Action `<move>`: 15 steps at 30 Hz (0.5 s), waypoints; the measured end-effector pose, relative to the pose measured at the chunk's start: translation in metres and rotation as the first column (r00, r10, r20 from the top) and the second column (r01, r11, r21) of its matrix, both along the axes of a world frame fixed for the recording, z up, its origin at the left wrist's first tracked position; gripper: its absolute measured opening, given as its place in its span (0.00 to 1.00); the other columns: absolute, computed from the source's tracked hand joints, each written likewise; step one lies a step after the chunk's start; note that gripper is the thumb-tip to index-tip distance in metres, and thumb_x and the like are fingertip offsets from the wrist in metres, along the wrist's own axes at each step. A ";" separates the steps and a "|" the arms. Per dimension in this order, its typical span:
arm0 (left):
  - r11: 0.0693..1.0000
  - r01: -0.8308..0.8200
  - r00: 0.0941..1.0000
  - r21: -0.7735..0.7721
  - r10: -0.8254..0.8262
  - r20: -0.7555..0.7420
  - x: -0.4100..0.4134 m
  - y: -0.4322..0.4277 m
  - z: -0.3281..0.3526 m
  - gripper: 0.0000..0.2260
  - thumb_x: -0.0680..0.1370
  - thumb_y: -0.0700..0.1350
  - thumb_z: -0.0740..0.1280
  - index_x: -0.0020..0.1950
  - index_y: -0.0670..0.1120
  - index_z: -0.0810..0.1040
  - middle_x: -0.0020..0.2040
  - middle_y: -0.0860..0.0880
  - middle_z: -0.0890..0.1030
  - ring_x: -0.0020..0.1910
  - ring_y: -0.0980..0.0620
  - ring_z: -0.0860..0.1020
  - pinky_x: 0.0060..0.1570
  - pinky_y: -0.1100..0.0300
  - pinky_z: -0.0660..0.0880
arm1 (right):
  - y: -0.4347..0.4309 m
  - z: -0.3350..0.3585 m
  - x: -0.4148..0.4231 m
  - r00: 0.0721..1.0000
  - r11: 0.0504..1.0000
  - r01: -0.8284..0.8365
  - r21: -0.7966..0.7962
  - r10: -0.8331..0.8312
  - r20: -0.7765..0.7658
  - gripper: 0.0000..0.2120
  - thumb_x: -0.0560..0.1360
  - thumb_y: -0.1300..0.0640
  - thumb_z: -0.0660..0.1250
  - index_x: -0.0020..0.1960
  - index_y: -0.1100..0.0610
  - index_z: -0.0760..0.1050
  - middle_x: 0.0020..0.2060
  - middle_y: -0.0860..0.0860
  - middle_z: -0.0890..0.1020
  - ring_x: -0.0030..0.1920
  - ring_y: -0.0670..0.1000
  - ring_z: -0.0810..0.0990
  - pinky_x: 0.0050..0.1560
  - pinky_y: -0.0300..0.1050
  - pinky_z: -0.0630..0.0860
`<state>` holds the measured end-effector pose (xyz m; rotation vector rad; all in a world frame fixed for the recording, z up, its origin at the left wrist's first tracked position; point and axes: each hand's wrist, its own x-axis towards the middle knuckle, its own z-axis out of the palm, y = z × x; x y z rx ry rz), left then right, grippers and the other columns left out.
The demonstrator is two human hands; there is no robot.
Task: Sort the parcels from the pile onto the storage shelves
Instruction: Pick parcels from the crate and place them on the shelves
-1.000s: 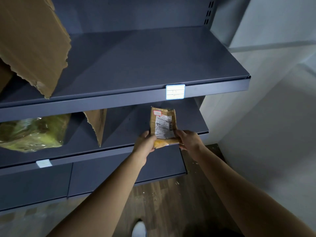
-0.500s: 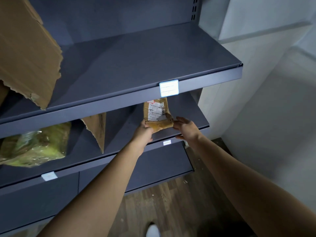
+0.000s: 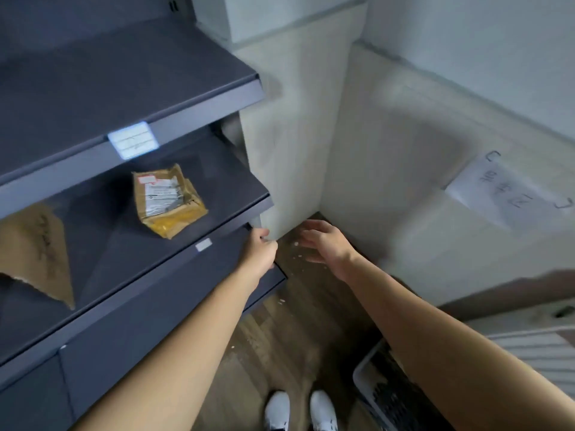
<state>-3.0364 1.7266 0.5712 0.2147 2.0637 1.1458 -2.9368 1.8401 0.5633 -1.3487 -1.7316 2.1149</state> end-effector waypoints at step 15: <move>0.858 0.508 0.853 -0.073 -0.490 0.181 0.271 0.094 -0.061 0.20 0.78 0.34 0.57 0.68 0.45 0.72 0.51 0.46 0.76 0.51 0.47 0.77 0.50 0.52 0.78 | 0.008 -0.058 0.337 0.802 0.796 0.595 -0.111 -0.579 0.148 0.18 0.80 0.58 0.65 0.69 0.53 0.71 0.56 0.52 0.81 0.56 0.50 0.80 0.50 0.48 0.78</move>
